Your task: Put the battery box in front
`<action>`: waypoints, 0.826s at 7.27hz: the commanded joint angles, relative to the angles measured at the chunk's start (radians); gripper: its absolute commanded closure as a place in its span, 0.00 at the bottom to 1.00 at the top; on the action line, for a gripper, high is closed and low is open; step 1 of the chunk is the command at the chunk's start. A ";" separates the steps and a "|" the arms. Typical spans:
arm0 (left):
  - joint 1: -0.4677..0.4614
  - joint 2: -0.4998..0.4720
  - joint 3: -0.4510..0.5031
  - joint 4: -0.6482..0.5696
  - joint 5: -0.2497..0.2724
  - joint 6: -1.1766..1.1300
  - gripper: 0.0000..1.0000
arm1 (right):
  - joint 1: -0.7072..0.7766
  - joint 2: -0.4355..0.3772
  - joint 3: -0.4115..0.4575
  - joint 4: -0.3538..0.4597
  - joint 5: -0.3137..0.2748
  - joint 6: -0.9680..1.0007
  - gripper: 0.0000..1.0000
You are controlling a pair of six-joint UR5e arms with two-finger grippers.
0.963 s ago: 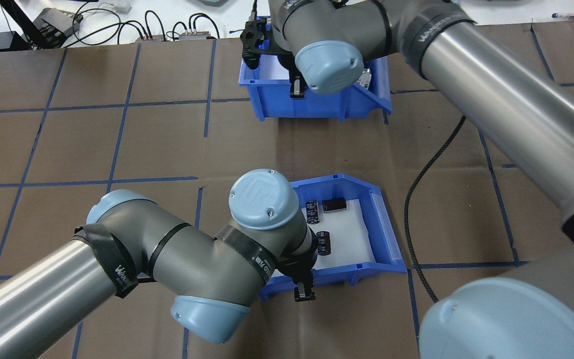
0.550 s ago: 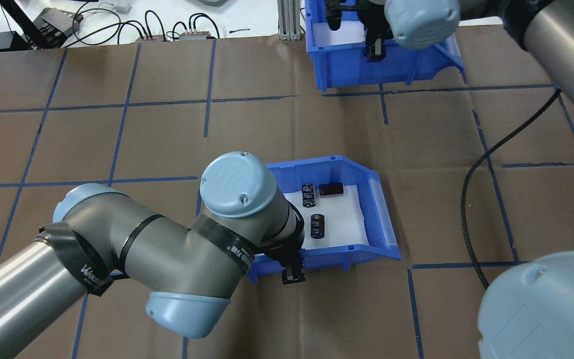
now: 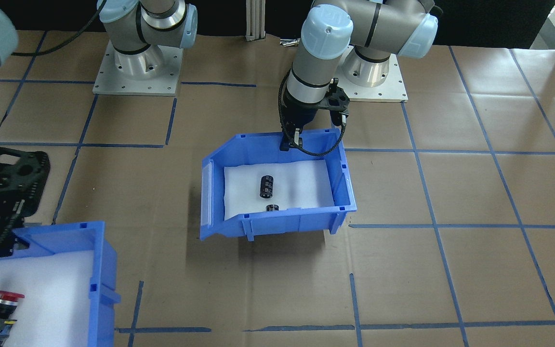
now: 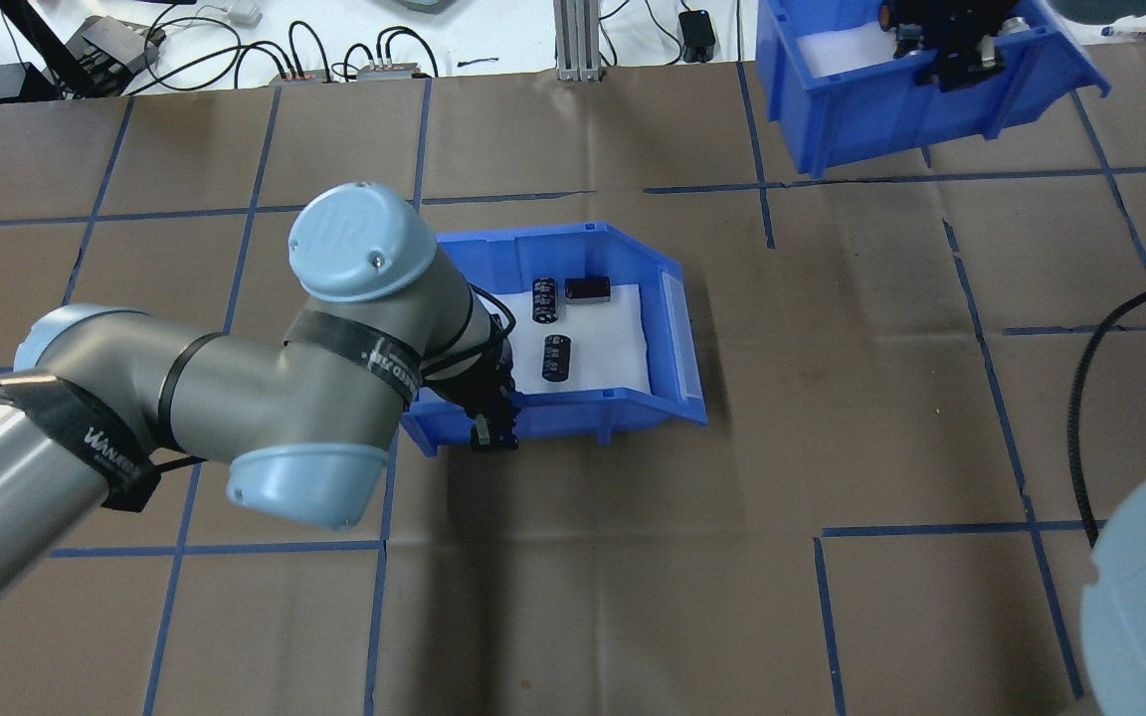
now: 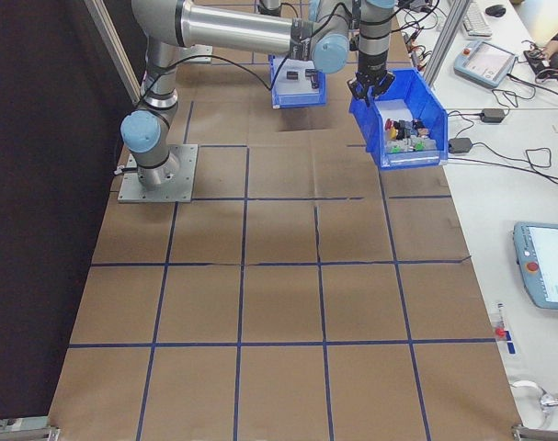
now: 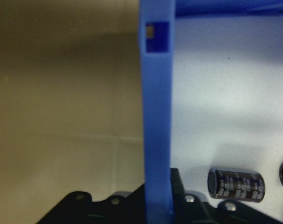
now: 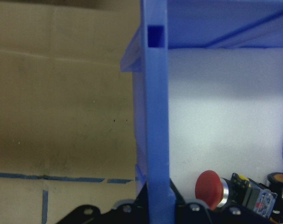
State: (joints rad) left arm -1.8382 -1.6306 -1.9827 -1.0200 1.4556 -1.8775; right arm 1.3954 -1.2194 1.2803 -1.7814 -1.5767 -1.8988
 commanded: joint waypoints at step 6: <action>0.027 -0.423 0.441 0.029 -0.061 0.040 0.93 | -0.170 -0.391 0.625 -0.233 0.075 0.004 1.00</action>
State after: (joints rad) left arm -1.8108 -2.0117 -1.5830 -1.0032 1.4094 -1.8365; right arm 1.2265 -1.5344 1.7625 -1.9152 -1.5020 -1.9248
